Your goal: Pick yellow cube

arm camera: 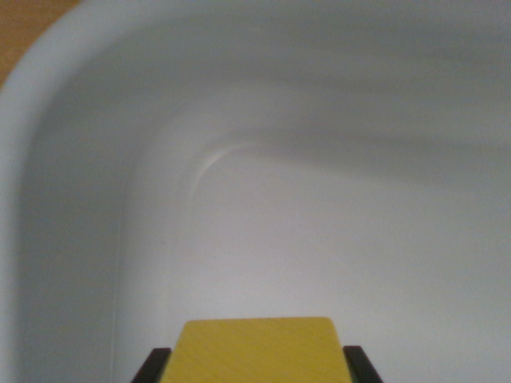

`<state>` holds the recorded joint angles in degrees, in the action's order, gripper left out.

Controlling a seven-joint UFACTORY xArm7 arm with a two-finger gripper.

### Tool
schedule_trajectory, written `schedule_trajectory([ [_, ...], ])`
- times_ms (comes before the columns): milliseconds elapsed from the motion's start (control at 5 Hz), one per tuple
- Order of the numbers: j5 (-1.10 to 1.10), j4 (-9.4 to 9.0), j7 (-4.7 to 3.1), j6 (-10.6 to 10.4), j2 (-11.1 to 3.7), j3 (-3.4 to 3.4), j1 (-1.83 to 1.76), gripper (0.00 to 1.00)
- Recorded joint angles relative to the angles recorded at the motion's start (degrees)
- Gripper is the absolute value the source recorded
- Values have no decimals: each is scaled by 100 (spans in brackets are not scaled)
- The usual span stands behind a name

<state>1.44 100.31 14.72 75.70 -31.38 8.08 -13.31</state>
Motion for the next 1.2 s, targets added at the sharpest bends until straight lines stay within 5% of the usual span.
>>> schedule_trajectory([
  [600,-20,363,5,513,152,13,-2,100],
  [1200,-29,534,7,756,224,19,-4,100],
])
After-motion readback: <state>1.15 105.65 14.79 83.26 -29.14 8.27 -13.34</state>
